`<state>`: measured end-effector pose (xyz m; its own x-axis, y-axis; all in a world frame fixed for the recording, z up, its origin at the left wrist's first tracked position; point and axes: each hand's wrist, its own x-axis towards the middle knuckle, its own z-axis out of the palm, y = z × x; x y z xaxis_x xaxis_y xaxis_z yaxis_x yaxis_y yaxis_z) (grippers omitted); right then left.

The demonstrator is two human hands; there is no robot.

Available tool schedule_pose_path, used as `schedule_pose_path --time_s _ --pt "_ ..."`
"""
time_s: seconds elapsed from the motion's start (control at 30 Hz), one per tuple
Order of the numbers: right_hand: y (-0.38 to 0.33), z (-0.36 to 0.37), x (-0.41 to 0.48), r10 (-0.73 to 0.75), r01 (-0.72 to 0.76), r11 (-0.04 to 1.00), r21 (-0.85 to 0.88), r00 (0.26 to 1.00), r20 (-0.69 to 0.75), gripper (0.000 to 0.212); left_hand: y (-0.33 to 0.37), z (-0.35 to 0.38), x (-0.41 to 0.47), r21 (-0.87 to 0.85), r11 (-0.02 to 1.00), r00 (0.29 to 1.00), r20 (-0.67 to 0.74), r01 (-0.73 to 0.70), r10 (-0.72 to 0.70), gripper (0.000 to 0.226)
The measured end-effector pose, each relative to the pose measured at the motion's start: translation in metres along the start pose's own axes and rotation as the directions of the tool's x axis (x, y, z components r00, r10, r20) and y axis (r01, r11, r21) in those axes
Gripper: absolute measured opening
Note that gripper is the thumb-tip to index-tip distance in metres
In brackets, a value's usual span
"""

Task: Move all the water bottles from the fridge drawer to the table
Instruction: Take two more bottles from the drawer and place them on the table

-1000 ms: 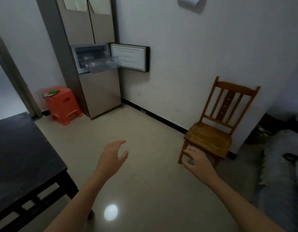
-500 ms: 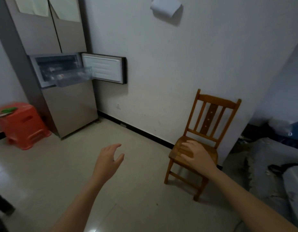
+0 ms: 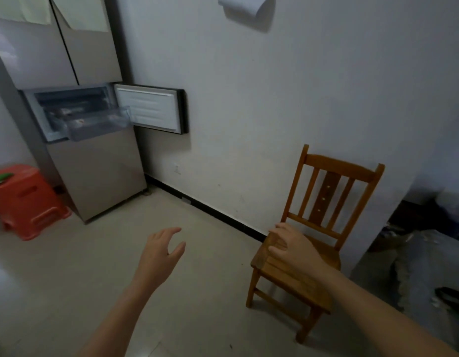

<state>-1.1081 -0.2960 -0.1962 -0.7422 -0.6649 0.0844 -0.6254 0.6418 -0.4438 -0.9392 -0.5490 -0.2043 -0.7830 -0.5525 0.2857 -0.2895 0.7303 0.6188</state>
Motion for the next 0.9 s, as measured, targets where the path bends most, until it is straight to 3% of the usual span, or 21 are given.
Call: schedule_pose_path --time_s 0.47,0.9 --pt "0.093 -0.019 0.142 -0.250 0.243 0.968 0.070 0.959 0.130 0.050 0.058 0.072 0.050 0.050 0.970 0.963 -0.144 0.236 -0.227 0.033" --pt "0.034 0.027 0.254 -0.465 0.456 0.885 0.098 0.876 0.129 0.048 0.016 0.050 0.108 0.157 0.913 0.908 -0.257 0.377 -0.331 0.036"
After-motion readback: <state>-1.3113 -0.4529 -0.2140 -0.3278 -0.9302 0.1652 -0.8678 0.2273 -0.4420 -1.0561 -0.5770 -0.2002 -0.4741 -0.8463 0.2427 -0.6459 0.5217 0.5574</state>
